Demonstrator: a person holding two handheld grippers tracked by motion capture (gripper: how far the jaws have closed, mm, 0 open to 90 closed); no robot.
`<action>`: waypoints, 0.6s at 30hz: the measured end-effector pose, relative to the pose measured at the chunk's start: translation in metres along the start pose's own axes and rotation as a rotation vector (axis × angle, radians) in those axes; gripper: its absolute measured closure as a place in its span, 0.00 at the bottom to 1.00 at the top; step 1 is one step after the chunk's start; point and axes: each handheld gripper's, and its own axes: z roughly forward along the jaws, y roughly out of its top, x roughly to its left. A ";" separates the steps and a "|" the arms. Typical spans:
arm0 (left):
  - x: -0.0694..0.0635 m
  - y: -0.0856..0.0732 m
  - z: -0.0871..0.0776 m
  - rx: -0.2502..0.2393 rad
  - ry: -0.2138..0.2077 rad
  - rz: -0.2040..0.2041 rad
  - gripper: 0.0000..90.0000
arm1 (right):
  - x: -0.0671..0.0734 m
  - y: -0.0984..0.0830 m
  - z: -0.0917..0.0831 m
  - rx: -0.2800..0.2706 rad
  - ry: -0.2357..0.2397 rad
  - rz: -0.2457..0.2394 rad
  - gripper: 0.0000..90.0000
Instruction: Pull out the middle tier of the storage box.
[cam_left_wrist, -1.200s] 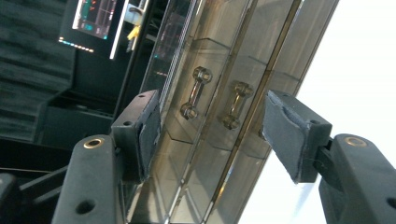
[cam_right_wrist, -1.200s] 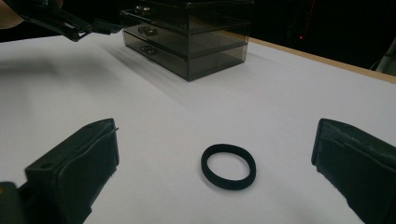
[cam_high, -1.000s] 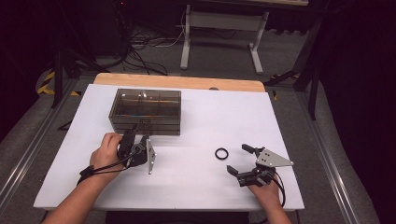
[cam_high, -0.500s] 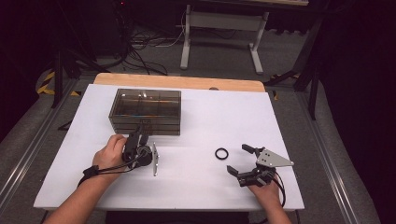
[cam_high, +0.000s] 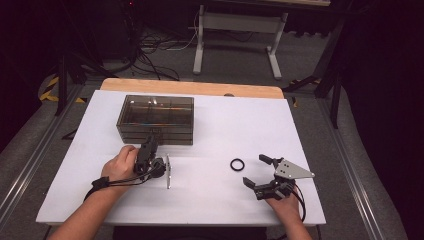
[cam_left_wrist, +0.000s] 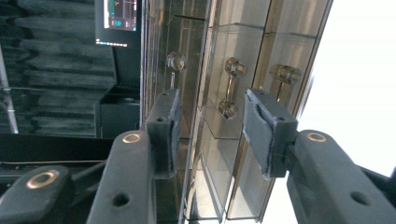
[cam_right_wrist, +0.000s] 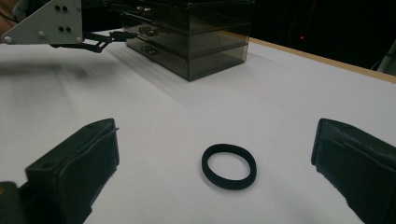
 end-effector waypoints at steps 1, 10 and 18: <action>0.000 0.000 0.000 0.000 0.000 0.000 0.66 | 0.000 0.000 0.000 0.000 0.000 0.000 0.02; -0.005 0.000 0.006 0.028 -0.003 0.033 0.70 | 0.000 0.000 0.000 -0.005 0.003 0.001 0.02; -0.008 0.000 0.011 0.028 0.006 0.054 0.73 | 0.000 0.000 0.000 -0.005 0.003 0.000 0.02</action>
